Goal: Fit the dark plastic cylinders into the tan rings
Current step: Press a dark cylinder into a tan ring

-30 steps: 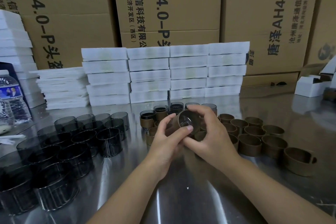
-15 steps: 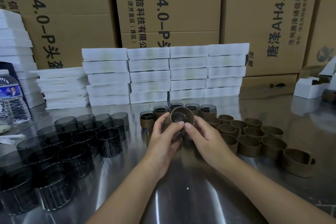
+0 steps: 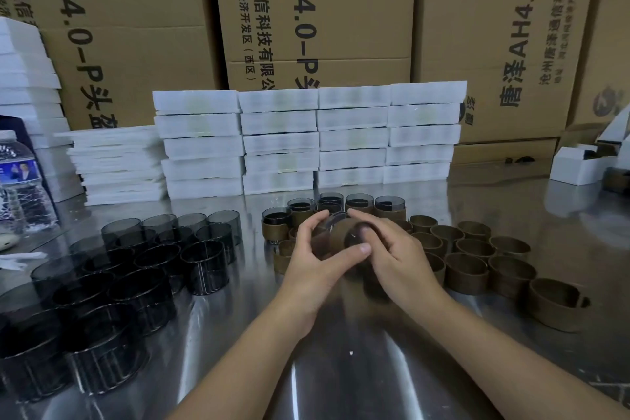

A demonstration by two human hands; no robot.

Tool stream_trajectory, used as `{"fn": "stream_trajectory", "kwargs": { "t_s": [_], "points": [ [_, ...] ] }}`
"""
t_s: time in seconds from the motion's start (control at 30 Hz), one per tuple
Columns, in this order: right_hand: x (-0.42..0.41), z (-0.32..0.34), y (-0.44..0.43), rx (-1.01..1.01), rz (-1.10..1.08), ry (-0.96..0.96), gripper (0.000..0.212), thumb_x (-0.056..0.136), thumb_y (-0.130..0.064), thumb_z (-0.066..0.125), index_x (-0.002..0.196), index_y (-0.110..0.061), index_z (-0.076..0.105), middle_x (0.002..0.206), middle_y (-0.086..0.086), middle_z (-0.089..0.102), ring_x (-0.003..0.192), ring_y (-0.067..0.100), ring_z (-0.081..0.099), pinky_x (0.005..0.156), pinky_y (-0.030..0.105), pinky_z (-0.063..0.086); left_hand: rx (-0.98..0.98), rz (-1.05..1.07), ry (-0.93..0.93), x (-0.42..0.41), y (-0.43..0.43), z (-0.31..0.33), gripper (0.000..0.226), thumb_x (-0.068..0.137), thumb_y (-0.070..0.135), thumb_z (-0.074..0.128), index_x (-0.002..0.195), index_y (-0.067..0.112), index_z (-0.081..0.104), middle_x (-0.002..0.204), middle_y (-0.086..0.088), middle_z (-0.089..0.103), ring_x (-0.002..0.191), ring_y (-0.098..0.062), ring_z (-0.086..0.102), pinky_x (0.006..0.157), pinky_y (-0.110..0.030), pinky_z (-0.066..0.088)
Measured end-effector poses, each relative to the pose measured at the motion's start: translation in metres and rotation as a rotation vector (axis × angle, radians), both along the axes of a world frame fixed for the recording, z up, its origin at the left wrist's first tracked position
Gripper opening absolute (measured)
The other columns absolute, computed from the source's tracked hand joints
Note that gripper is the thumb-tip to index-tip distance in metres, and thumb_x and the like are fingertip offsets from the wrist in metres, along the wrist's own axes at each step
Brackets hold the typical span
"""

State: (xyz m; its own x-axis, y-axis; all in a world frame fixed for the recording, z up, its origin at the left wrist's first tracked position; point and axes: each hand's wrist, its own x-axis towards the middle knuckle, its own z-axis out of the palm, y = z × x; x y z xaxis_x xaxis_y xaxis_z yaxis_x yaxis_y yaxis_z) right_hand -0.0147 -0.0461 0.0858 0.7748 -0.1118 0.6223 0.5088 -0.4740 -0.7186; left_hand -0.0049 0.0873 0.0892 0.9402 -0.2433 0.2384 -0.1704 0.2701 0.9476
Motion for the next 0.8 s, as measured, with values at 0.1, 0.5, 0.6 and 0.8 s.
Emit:
{"fn": "stream_trajectory", "kwargs": {
  "t_s": [0.1, 0.5, 0.6, 0.8],
  "points": [
    [0.0, 0.0, -0.001, 0.043, -0.025, -0.005, 0.031, 0.098, -0.013, 0.052, 0.121, -0.027, 0.065, 0.107, -0.02, 0.061, 0.105, -0.01, 0.054, 0.092, 0.002, 0.035, 0.017, 0.006, -0.027, 0.001, 0.0, 0.0, 0.079, 0.051, 0.025, 0.087, 0.121, 0.036, 0.053, 0.118, -0.001, 0.063, 0.107, -0.018, 0.068, 0.101, -0.042, 0.051],
    [-0.003, 0.003, 0.001, 0.149, 0.046, 0.118, 0.039, 0.09, -0.025, 0.062, 0.129, -0.019, 0.061, 0.109, -0.009, 0.069, 0.101, 0.006, 0.065, 0.096, 0.038, 0.052, -0.107, 0.037, 0.082, 0.008, 0.001, -0.002, 0.032, 0.086, 0.012, 0.07, 0.11, 0.031, 0.065, 0.101, 0.003, 0.073, 0.087, -0.007, 0.072, 0.07, -0.022, 0.056],
    [-0.001, 0.001, 0.002, 0.123, 0.083, 0.166, 0.046, 0.089, -0.019, 0.065, 0.134, -0.02, 0.055, 0.118, -0.003, 0.067, 0.103, 0.009, 0.065, 0.098, 0.037, 0.051, -0.126, 0.08, 0.102, 0.01, 0.003, -0.001, 0.028, 0.086, 0.013, 0.069, 0.108, 0.03, 0.068, 0.106, -0.002, 0.073, 0.096, -0.015, 0.071, 0.074, -0.028, 0.055],
    [0.005, 0.005, -0.005, 0.288, 0.182, 0.234, 0.045, 0.094, -0.003, 0.057, 0.134, -0.024, 0.051, 0.103, -0.008, 0.072, 0.103, 0.012, 0.066, 0.096, 0.034, 0.051, -0.104, 0.119, 0.01, 0.009, 0.004, -0.003, 0.042, 0.072, 0.004, 0.079, 0.101, 0.033, 0.07, 0.101, -0.004, 0.073, 0.091, -0.016, 0.073, 0.08, -0.03, 0.059]
  ]
}}
